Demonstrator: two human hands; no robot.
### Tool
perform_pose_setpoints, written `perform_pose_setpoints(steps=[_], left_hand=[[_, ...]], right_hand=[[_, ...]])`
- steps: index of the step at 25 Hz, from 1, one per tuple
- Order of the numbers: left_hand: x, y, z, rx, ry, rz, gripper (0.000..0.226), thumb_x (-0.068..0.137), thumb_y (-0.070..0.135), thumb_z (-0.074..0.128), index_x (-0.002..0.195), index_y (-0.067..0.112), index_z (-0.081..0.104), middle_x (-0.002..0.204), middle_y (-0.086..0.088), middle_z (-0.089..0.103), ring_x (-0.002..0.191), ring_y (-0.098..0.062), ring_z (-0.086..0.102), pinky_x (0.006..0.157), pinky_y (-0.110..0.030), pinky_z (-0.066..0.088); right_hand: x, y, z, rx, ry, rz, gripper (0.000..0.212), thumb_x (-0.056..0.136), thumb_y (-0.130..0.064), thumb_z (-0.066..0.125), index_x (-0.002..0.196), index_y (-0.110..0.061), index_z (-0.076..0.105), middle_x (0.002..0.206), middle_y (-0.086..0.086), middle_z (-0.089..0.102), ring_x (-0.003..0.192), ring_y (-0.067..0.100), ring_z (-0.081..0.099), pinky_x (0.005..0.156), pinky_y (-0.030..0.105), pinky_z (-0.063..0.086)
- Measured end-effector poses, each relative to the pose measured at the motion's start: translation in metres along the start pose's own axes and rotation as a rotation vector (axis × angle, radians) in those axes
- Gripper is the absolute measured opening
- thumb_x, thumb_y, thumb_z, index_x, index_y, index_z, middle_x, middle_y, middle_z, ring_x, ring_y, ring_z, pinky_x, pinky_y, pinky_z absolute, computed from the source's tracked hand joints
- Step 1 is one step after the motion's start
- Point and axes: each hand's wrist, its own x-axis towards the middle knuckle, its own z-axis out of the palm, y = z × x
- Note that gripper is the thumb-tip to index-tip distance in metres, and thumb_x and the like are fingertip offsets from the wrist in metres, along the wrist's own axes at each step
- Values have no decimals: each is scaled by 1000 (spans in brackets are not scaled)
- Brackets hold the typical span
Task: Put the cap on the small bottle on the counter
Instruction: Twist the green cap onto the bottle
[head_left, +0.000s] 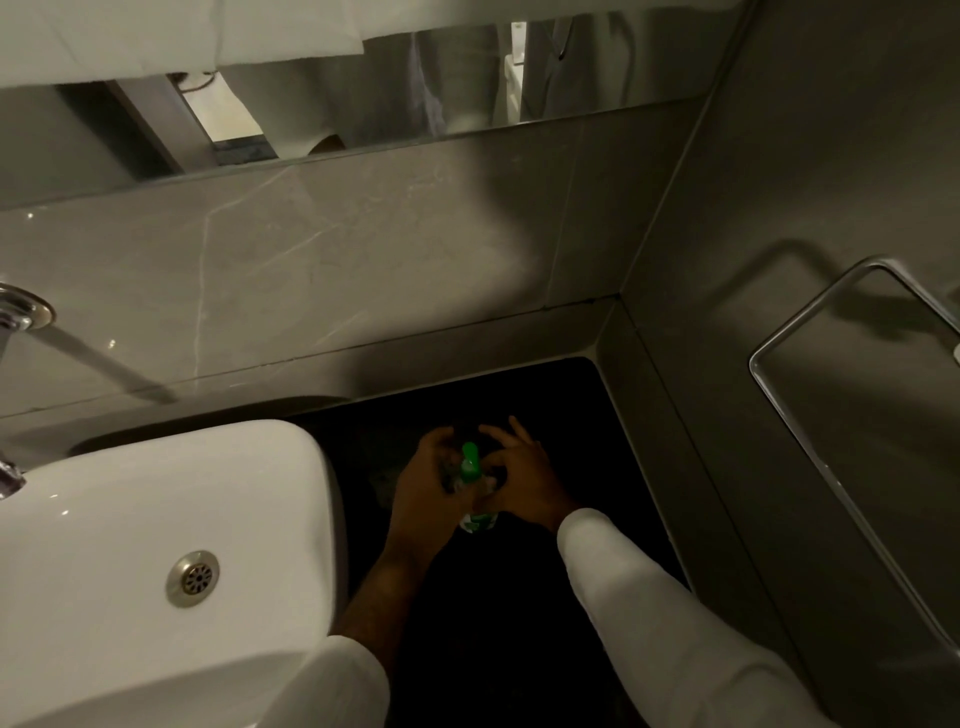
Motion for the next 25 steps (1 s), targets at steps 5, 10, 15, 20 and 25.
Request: perform_pose_setpoints(steps=[5,10,15,20,25], left_hand=[[-3,-7,2,-67,-50,17,66,86,6,71,141,30,43,132,7,60,120,-8,61,96,-20,52],[1,-5,6,-65,74,2,56,83,9,76,124,38,51,113,20,68,110,-8,67,85,-18,54],[-2,-5,8,-72,54,29,64,79,28,80,130,48,46,131,16,58,119,3,57,97,-19,49],[-5,-8,11,-162,-17,5,59,89,8,67,139,33,47,138,2,59,124,-8,58,104,-40,51],[3,-7,10,154,108,51,26,73,43,81,91,30,69,93,8,69,89,-10,66,79,-44,57]], right_hand=[[-1,4,-3,-13,0,-41,86,40,-67,75,117,-30,71,166,-9,26,157,27,8,123,55,22],[2,6,0,-23,5,-42,85,40,-69,76,116,-31,72,165,-9,29,156,29,12,122,54,27],[-8,-2,-11,-19,-21,-61,84,40,-61,78,118,-29,72,166,-4,28,156,32,9,123,57,23],[-12,-5,-14,58,17,28,113,35,-62,80,141,-36,50,169,6,15,155,33,16,121,54,30],[-7,-1,-6,-46,-2,-20,86,39,-63,78,120,-36,69,167,-3,23,155,36,13,122,59,24]])
